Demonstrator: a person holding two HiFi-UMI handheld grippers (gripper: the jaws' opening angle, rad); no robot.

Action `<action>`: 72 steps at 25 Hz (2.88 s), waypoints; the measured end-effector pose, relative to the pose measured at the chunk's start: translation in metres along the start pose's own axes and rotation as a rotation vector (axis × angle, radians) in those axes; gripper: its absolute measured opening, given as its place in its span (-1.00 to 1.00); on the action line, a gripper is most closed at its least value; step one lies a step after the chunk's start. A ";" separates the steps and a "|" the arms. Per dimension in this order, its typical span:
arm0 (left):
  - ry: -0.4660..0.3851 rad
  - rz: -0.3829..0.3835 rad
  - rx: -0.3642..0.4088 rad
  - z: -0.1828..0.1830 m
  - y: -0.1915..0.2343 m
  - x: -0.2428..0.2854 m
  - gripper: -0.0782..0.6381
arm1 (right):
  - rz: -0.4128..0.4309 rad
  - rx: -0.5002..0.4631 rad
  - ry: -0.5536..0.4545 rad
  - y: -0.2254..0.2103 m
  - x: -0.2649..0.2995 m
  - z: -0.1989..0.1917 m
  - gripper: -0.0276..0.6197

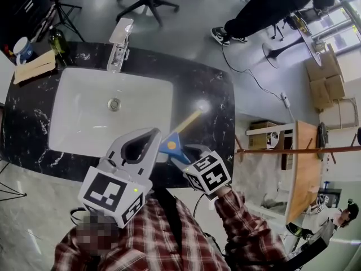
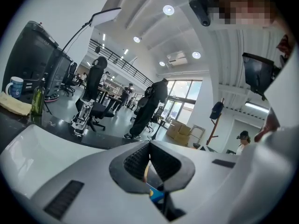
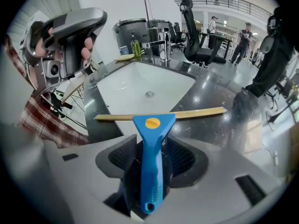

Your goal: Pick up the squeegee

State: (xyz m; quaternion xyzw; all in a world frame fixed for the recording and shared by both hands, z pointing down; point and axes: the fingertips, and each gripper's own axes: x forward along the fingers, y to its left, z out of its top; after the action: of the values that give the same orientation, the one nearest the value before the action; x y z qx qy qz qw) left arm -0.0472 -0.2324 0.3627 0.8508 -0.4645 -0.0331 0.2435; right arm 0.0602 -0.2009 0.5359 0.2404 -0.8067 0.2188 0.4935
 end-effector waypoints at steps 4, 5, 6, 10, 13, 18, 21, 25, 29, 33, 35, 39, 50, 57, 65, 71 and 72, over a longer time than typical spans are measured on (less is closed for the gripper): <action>-0.001 -0.003 -0.020 0.001 0.005 0.002 -0.76 | -0.005 0.006 0.056 -0.002 0.010 -0.005 -0.32; 0.000 -0.002 -0.023 0.001 0.006 0.002 -0.76 | -0.005 0.000 0.072 -0.002 0.012 -0.007 -0.32; 0.000 0.000 -0.027 0.001 0.008 0.002 -0.76 | -0.006 -0.009 0.090 -0.002 0.015 -0.009 -0.32; -0.004 0.007 -0.038 0.002 0.014 0.001 -0.76 | -0.029 -0.041 0.142 -0.003 0.023 -0.014 -0.33; -0.002 0.010 -0.043 0.002 0.017 0.001 -0.76 | -0.041 -0.035 0.152 -0.004 0.022 -0.013 -0.35; 0.006 0.001 -0.037 0.002 0.013 0.001 -0.76 | -0.046 -0.010 0.134 -0.003 0.020 -0.012 -0.45; 0.005 -0.002 -0.031 0.003 0.011 0.001 -0.76 | -0.049 0.009 0.116 -0.002 0.019 -0.015 -0.48; 0.003 -0.004 -0.031 0.005 0.011 0.000 -0.76 | -0.046 0.054 0.078 0.000 0.017 -0.017 -0.49; -0.002 -0.004 -0.022 0.009 0.010 0.001 -0.76 | -0.052 0.121 -0.014 -0.001 0.010 -0.010 -0.49; -0.008 -0.004 -0.003 0.016 0.004 0.002 -0.76 | -0.091 0.172 -0.102 -0.015 -0.008 0.002 -0.49; -0.010 -0.008 0.005 0.019 0.001 0.001 -0.76 | -0.116 0.197 -0.154 -0.025 -0.019 0.010 -0.49; -0.012 -0.036 0.011 0.022 -0.008 0.000 -0.76 | -0.173 0.242 -0.262 -0.049 -0.040 0.028 -0.49; -0.022 -0.070 0.072 0.036 -0.030 0.000 -0.76 | -0.293 0.344 -0.631 -0.089 -0.125 0.066 -0.49; -0.015 -0.071 0.092 0.037 -0.034 0.003 -0.76 | -0.338 0.335 -0.814 -0.084 -0.194 0.081 -0.49; -0.023 -0.051 0.103 0.038 -0.034 0.006 -0.76 | -0.334 0.264 -1.004 -0.049 -0.247 0.091 -0.49; -0.016 -0.052 0.107 0.035 -0.039 0.008 -0.76 | -0.293 0.269 -1.052 -0.036 -0.252 0.097 -0.49; -0.015 -0.053 0.107 0.034 -0.040 0.008 -0.76 | -0.290 0.268 -1.056 -0.035 -0.253 0.098 -0.49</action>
State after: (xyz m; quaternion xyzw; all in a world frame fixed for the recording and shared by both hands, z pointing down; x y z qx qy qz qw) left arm -0.0207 -0.2339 0.3164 0.8742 -0.4449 -0.0210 0.1932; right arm 0.1142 -0.2426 0.2712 0.4863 -0.8680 0.0994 0.0131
